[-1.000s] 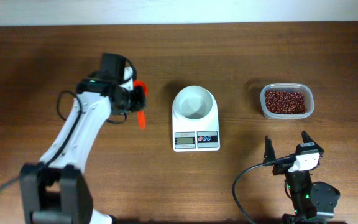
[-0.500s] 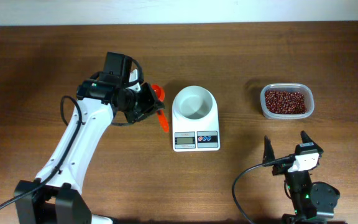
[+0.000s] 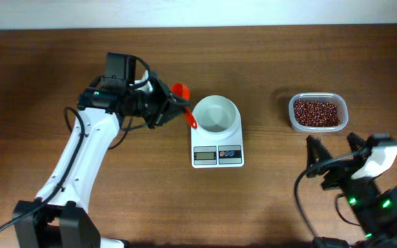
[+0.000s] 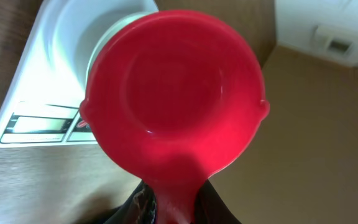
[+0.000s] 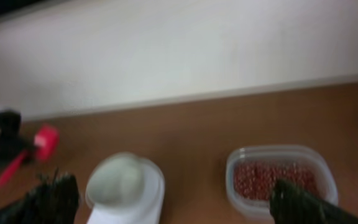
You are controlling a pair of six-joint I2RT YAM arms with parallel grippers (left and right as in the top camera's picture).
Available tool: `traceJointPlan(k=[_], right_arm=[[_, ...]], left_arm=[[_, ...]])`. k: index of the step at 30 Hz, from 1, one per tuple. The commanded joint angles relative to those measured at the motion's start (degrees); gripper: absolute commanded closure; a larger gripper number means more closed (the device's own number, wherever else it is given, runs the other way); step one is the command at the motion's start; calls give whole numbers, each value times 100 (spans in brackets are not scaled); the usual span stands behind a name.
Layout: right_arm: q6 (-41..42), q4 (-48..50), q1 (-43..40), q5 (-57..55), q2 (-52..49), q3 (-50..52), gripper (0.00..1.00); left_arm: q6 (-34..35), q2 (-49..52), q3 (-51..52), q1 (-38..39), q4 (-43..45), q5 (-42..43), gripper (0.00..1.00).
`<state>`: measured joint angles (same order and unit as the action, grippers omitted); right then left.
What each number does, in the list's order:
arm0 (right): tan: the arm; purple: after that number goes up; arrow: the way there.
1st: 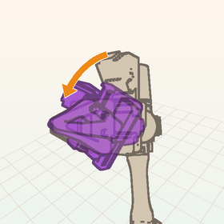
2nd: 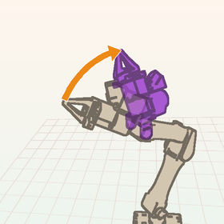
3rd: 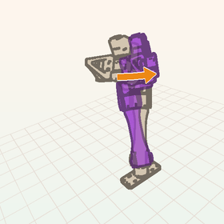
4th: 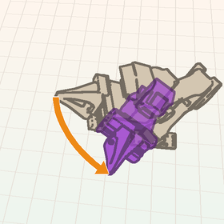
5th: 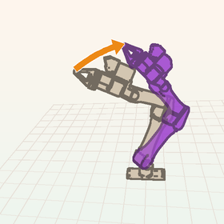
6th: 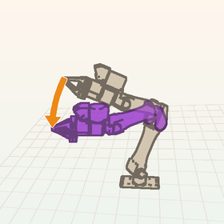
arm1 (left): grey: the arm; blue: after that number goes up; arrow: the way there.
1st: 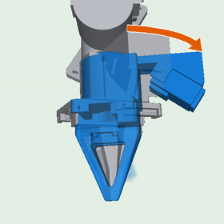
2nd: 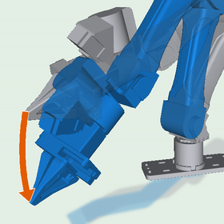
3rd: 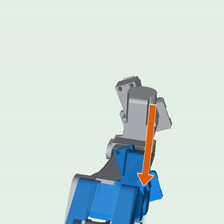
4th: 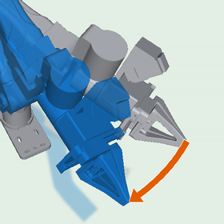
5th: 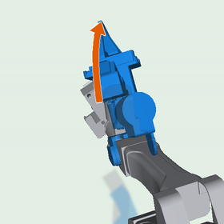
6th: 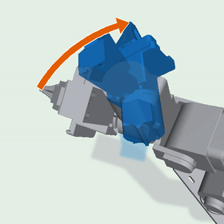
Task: Scoop item into bowl and weigh 50g on scale
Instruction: 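Bring the right gripper to the scoop handle and grasp it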
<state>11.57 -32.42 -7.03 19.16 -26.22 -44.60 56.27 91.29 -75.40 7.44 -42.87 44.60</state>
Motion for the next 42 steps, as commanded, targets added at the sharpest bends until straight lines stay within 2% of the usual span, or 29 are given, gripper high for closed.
traceJointPlan(k=[1,4,7,10,11,13,16,22,24,28,31,33,35,40,42], right_arm=[[-57,-984,22,452,-1436,-1458,1],[-57,-1054,22,1810,-2426,-2275,1],[-57,-918,22,2767,-2999,-2345,0],[-11,-852,111,3042,-3589,-2345,40],[-11,-850,216,3036,-3777,-2345,43],[57,-850,544,3005,-4155,-2345,43],[452,-748,1235,2328,-4631,-2345,42],[1152,297,2636,1357,-5121,-2345,36],[1163,651,3106,966,-5202,-2345,33],[1165,1069,3746,254,-5322,-2345,32],[1176,1296,4111,24,-5431,-2345,31],[1486,1360,4293,-229,-5532,-2345,31],[1788,1364,4363,-424,-5624,-2345,31],[1897,1473,4378,-492,-5744,-2345,33],[1947,1539,4378,-599,-5744,-2345,42]], left_arm=[[1165,-39,-50,-48,282,221,100],[1187,-39,-50,-48,382,323,100],[1187,-39,-50,-48,385,308,100],[1257,-39,-50,-48,387,295,100],[1300,-39,-50,-48,387,297,100],[1438,-39,-50,-48,382,299,100],[1665,-39,-50,-48,382,297,100],[1790,-35,-50,-48,341,-24,100],[1790,-35,-50,-46,337,-26,100],[1790,-35,-50,-31,258,-24,100],[1814,-35,-50,85,208,26,100],[1849,-35,-50,214,208,146,100],[1904,-35,-50,321,210,286,100],[1904,-35,-50,431,208,448,100],[1904,-35,-50,431,212,472,100]])
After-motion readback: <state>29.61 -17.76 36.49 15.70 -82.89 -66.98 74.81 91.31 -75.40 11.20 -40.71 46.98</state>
